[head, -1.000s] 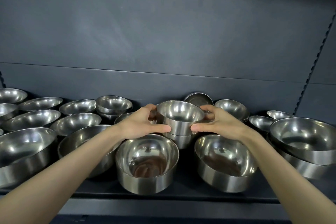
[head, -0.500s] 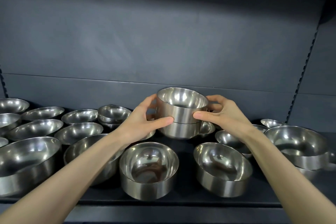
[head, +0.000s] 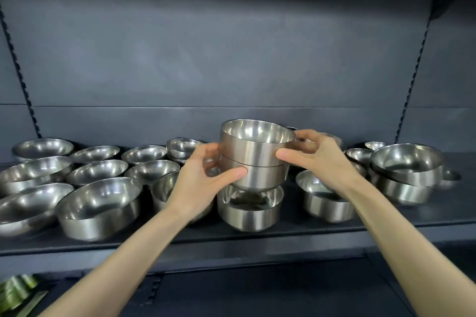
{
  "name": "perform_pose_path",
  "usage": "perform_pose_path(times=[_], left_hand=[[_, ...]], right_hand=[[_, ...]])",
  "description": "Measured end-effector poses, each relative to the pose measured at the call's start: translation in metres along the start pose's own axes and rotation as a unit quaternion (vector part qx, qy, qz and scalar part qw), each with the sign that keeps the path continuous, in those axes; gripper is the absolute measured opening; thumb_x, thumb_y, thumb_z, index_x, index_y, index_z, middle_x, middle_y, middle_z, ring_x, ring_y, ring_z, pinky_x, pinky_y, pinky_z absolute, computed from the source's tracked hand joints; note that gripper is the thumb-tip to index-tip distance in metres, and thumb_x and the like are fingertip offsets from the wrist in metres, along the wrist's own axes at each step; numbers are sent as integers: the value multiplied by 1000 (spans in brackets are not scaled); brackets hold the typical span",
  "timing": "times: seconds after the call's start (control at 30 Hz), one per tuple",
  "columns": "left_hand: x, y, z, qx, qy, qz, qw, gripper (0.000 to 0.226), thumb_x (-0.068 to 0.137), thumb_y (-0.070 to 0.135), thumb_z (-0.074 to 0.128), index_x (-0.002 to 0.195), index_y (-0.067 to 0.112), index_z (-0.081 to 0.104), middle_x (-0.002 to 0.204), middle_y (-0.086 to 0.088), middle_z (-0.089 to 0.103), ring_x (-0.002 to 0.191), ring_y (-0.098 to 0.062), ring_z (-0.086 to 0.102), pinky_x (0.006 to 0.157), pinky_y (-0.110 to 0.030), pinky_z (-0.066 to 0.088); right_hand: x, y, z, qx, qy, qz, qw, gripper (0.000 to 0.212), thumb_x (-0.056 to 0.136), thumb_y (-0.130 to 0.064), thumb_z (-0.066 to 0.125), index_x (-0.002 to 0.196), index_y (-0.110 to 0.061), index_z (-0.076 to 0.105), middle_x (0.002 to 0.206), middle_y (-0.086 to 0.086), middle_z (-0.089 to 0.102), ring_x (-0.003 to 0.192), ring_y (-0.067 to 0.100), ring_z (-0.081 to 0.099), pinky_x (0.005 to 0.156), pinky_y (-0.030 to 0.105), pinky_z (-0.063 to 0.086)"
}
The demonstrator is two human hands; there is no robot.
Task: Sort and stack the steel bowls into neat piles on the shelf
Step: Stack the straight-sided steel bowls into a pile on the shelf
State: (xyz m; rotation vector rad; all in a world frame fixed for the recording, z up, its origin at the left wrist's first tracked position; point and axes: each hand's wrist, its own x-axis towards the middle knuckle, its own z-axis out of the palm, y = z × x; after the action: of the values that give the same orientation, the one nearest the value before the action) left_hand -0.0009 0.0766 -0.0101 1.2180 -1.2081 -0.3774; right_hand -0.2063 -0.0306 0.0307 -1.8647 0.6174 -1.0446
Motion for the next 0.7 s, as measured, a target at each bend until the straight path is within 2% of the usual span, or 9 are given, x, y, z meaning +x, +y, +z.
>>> perform_pose_path(times=[0.07,0.17,0.3,0.37,0.47,0.57,0.63,0.7], left_hand=[[-11,-3,-4,-2,7,1,1000,57,50,50,80,101,42,55,99,24,63,99,9,60,76,-7,46],[-21,-7,-6,-4,2,-2,1000,51,59,42,83,102,45,55,99,21,67,101,5,61,78,-8,47],[-25,-10,-6,25,-3,11,1000,47,68,26,83,99,45,54,91,32,67,93,12,62,76,-3,44],[-26,-14,-4,47,5,7,999,44,70,26,82,98,45,54,89,28,68,92,16,59,74,-1,43],[-28,-17,-3,81,12,-10,997,42,70,33,82,101,37,54,98,26,63,93,20,55,74,1,42],[-30,-22,0,89,15,-24,996,38,72,34,81,97,38,54,95,27,63,89,18,57,70,1,42],[-33,-25,3,90,11,-27,996,35,73,34,80,96,41,54,93,29,64,93,12,60,73,-1,43],[-37,-28,6,84,8,-27,996,34,76,34,78,100,40,54,96,29,63,96,13,59,76,-2,43]], right_hand=[[-7,2,5,9,0,0,1000,38,66,-24,82,96,-27,59,79,-20,74,76,-8,68,63,3,46],[-14,3,10,13,3,0,1000,33,75,-7,78,89,-29,57,71,-22,72,68,-11,66,59,1,44],[-17,5,14,4,7,15,1000,34,70,-16,81,95,-27,62,82,-15,75,76,-5,69,62,3,46],[-18,9,15,-1,7,20,1000,32,72,-15,81,94,-27,63,81,-15,75,74,-6,69,62,3,45],[-18,16,16,6,8,23,1000,29,72,-13,81,89,-28,63,78,-14,75,72,-6,68,62,5,46],[-18,19,16,2,0,26,1000,28,72,-15,81,91,-28,65,82,-11,76,77,-4,69,65,5,47],[-18,19,15,-6,-10,29,1000,32,68,-23,83,95,-28,68,87,-9,77,82,-1,70,68,5,47],[-19,20,15,-14,-15,33,999,45,57,-38,83,98,-29,68,89,-12,76,86,-2,70,69,3,45]])
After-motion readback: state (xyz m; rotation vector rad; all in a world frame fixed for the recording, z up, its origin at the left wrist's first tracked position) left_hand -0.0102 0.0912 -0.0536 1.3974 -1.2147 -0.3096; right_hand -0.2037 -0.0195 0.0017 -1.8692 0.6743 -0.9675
